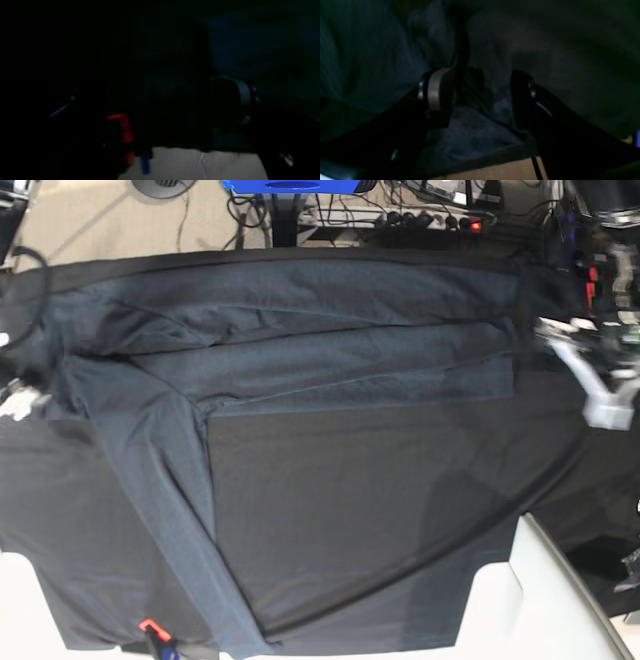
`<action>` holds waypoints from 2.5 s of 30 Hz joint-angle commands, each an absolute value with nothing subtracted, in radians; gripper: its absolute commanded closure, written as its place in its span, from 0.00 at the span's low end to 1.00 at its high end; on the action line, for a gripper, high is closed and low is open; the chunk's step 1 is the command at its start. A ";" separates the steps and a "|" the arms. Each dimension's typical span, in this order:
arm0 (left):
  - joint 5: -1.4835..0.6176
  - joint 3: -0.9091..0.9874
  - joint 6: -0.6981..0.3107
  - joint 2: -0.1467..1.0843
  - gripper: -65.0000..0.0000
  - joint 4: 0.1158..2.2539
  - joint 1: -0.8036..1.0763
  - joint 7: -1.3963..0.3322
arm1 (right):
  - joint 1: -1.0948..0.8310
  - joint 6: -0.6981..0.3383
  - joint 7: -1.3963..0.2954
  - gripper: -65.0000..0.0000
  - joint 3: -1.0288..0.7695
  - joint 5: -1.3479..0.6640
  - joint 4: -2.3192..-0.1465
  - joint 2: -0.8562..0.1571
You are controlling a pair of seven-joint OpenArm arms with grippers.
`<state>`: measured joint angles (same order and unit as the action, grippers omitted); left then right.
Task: Fold the T-shirt properly
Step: 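Open both grippers and lift the left gripper away from the shirt, then grasp the sleeve nearest the right gripper and lift it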
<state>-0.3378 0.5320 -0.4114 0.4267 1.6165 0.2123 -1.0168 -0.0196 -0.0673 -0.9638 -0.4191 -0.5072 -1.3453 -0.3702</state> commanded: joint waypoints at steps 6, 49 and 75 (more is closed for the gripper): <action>-0.343 0.723 -0.490 0.443 0.00 1.603 0.185 -1.009 | 0.105 -0.119 -0.901 0.47 -0.369 -0.519 -1.389 -0.384; -0.337 1.056 -0.698 0.349 1.00 1.448 0.302 -1.004 | 0.518 -0.263 -0.463 1.00 0.205 -0.524 -0.619 -0.312; -0.331 0.929 -0.698 0.355 1.00 1.448 0.265 -1.003 | -0.185 -0.128 -0.914 1.00 -0.022 -0.526 -1.649 -0.163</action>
